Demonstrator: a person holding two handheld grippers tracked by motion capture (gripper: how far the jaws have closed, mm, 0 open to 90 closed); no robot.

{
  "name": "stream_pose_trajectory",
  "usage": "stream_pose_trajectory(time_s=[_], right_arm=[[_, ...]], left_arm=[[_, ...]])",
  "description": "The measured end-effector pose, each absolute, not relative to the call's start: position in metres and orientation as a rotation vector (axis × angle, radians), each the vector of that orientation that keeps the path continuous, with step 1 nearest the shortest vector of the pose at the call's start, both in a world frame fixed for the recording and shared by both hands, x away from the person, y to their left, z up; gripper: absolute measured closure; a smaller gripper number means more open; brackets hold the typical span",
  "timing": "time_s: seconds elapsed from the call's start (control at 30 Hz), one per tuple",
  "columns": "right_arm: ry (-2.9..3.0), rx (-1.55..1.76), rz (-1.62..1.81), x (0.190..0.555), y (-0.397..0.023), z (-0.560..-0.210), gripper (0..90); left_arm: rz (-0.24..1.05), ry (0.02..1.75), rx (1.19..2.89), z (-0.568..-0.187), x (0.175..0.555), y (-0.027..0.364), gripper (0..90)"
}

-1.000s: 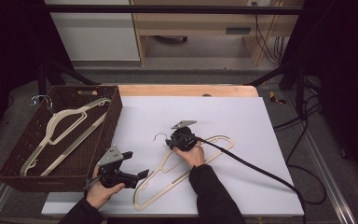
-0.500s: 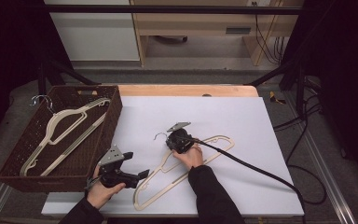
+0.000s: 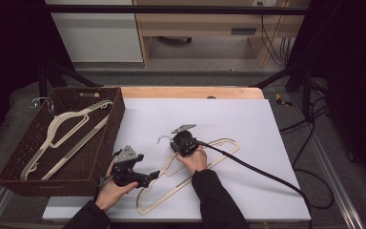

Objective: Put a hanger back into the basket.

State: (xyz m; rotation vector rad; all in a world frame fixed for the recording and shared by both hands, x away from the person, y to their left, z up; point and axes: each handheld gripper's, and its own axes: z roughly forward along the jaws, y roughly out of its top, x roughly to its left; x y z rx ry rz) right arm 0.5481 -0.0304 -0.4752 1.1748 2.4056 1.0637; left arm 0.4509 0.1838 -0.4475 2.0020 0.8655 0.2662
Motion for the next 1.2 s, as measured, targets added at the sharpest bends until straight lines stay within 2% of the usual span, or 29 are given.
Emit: stream_pose_trajectory(time_s=[0.23, 0.53, 0.8, 1.2], right_arm=[[2.398, 1.146, 1.085, 0.546, -0.032, -0.470, 89.1], [2.385, 1.131, 1.106, 0.541, -0.033, -0.464, 89.1], [2.381, 1.100, 1.130, 0.538, -0.034, -0.458, 89.1], [2.359, 1.066, 1.159, 0.532, -0.036, -0.447, 89.1]], left_arm=[[0.250, 0.867, 2.031, -0.449, 0.468, 0.165, 11.4], [0.199, 0.868, 2.094, -0.462, 0.487, 0.143, 22.5], [0.141, 0.887, 2.111, -0.475, 0.501, 0.135, 40.5], [0.079, 0.875, 2.105, -0.475, 0.502, 0.134, 62.2]])
